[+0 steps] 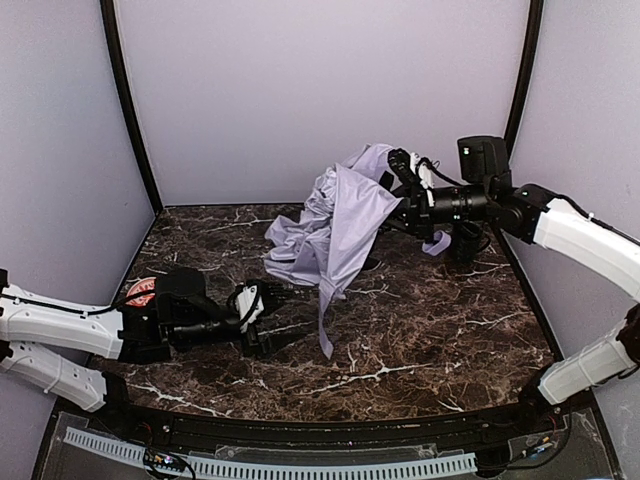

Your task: Put away the umbrella

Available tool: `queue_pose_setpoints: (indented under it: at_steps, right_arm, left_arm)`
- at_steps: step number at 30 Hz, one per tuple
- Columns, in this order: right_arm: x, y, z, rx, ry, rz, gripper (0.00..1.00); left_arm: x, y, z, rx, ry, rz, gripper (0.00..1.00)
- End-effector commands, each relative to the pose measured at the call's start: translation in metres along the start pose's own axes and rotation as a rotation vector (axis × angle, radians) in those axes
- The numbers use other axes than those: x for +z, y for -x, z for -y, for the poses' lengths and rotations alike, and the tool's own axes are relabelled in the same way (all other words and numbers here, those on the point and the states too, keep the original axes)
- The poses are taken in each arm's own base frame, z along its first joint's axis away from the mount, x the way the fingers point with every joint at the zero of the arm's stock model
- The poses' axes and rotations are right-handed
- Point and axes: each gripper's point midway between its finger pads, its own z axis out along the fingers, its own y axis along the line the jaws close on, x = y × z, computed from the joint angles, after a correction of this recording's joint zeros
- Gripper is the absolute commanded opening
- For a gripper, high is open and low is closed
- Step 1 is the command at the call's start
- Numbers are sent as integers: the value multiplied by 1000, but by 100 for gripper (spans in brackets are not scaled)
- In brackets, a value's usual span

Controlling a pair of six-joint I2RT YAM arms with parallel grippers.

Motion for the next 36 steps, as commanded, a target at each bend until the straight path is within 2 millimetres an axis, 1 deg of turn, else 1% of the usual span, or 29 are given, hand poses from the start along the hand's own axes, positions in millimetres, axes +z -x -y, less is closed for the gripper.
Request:
queue_pose_setpoints:
  at_steps: [1, 4, 6, 8, 10, 11, 12, 13, 14, 15, 16, 18, 20, 23, 25, 29, 32, 35, 36]
  right_arm:
    - [-13, 55, -11, -164, 95, 149, 0]
    - [-14, 65, -8, -179, 92, 164, 0]
    - [-16, 71, -8, -186, 98, 176, 0]
    - [-17, 75, -10, -188, 110, 190, 0]
    - [-17, 76, -12, -192, 118, 198, 0]
    - [-18, 77, -12, -195, 118, 202, 0]
    - [-18, 77, -12, -196, 114, 202, 0]
    - [-18, 77, -12, -198, 114, 202, 0]
    - [-18, 77, -11, -197, 112, 202, 0]
    - [-18, 77, -11, -196, 110, 200, 0]
    - [-19, 78, -10, -196, 106, 198, 0]
    - [-20, 78, -10, -198, 106, 194, 0]
    - [-21, 80, -11, -197, 108, 191, 0]
    - [-26, 84, -15, -195, 131, 183, 0]
    - [-28, 81, -20, -196, 139, 164, 0]
    - [-33, 61, -33, -196, 157, 98, 0]
    - [-34, 36, -41, -175, 158, 30, 0]
    - [-38, 9, -42, -144, 112, -55, 0]
    - [-39, 1, -44, -137, 107, -82, 0]
  left_arm:
    - [5, 15, 19, -182, -190, 98, 73]
    - [18, 26, 20, -207, -251, 132, 72]
    - [26, 24, 12, -213, -221, 125, 71]
    - [29, 27, 3, -229, -189, 162, 72]
    - [31, 33, 7, -214, -220, 206, 72]
    - [34, 33, 9, -211, -236, 208, 68]
    - [38, 31, 11, -209, -246, 200, 58]
    - [42, 29, 12, -207, -252, 189, 39]
    - [45, 25, 12, -206, -248, 178, 19]
    - [46, 22, 12, -208, -241, 172, 3]
    - [46, 18, 11, -208, -232, 169, 0]
    - [42, 13, 12, -198, -218, 172, 0]
    - [45, 2, 7, -186, -176, 142, 0]
    - [58, -30, -11, -151, -74, 55, 0]
    - [67, -46, -26, -127, -23, 17, 0]
    - [84, -65, -55, -49, 57, -28, 0]
    - [96, -71, -76, 7, 82, -39, 0]
    - [109, -76, -91, 67, 75, -46, 0]
    - [115, -83, -95, 100, 75, -60, 0]
